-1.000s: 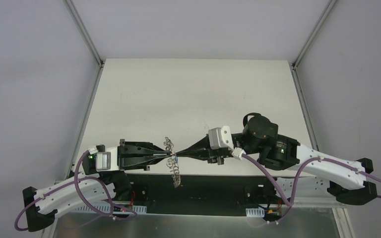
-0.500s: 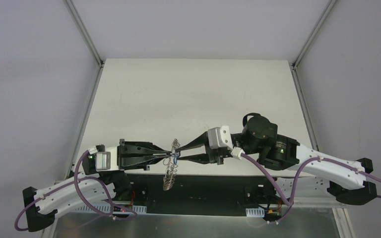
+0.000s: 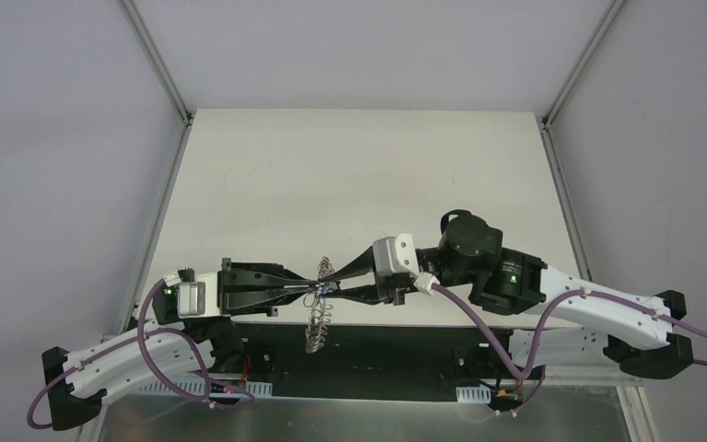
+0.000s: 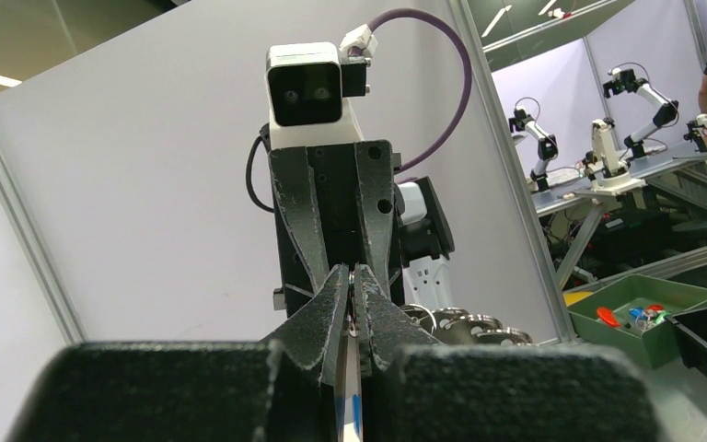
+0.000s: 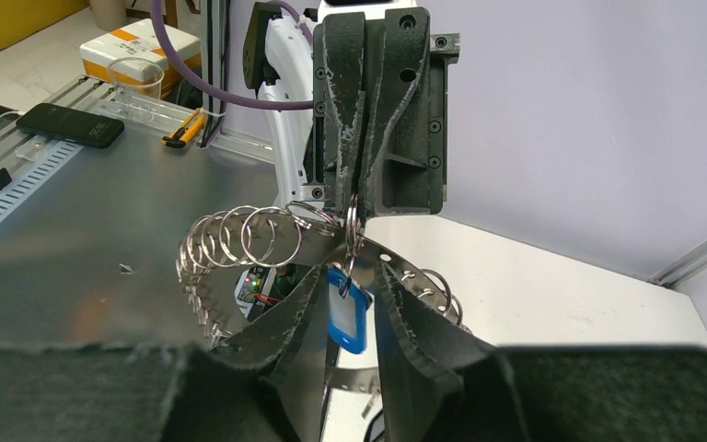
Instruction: Put the keys on the keyring
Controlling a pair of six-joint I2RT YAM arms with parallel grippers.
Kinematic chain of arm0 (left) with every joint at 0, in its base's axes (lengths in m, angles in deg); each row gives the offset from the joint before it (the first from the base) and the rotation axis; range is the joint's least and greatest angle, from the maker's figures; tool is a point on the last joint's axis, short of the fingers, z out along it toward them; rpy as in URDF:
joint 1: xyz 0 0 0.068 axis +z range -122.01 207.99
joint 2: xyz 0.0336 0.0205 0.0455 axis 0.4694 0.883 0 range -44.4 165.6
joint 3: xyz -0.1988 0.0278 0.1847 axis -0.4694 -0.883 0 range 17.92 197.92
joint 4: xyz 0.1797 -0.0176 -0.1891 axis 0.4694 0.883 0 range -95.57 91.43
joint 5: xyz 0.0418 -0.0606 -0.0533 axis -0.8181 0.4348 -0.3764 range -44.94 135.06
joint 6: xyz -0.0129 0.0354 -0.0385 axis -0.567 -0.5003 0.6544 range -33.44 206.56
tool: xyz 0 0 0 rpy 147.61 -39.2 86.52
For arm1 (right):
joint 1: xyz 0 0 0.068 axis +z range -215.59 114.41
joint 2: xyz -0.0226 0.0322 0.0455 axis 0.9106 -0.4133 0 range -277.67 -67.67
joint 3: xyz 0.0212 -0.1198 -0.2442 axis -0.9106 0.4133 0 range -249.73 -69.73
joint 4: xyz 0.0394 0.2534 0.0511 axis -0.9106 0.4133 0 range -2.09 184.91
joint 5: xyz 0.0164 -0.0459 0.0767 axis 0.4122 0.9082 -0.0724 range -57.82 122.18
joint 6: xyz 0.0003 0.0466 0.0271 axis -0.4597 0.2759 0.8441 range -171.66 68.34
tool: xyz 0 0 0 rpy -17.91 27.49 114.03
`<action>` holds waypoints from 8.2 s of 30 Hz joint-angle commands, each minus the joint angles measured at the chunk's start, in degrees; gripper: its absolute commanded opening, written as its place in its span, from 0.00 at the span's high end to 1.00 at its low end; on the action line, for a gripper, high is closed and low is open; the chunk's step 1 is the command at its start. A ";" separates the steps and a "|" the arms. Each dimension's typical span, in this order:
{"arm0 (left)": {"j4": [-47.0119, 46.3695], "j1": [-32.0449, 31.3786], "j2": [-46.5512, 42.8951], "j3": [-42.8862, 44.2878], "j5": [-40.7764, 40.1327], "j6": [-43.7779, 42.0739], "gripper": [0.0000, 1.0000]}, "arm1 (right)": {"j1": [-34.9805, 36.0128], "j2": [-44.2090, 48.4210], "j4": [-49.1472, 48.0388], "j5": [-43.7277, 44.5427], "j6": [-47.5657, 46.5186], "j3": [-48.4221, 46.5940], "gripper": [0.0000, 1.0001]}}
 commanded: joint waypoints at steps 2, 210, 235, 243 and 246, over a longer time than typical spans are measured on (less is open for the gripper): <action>-3.46 -0.32 -0.64 1.56 -0.88 -1.19 1.00 | 0.35 -0.41 -2.52 -0.81 0.60 -3.04 0.73; 82.27 -0.32 9.92 35.89 -3.80 9.46 1.00 | -15.80 -2.74 25.07 -12.59 26.39 -12.27 0.51; 26.70 -0.33 -0.63 14.98 1.01 -0.79 1.00 | -13.60 3.52 11.59 -13.96 5.13 -7.12 0.53; 26.15 -0.33 -1.38 14.23 1.16 -1.68 1.00 | -10.72 0.97 12.46 -13.21 2.82 -9.88 0.59; 26.81 -0.33 -2.30 13.82 0.75 -1.87 1.00 | -9.59 0.68 12.62 -13.44 2.55 -10.43 0.62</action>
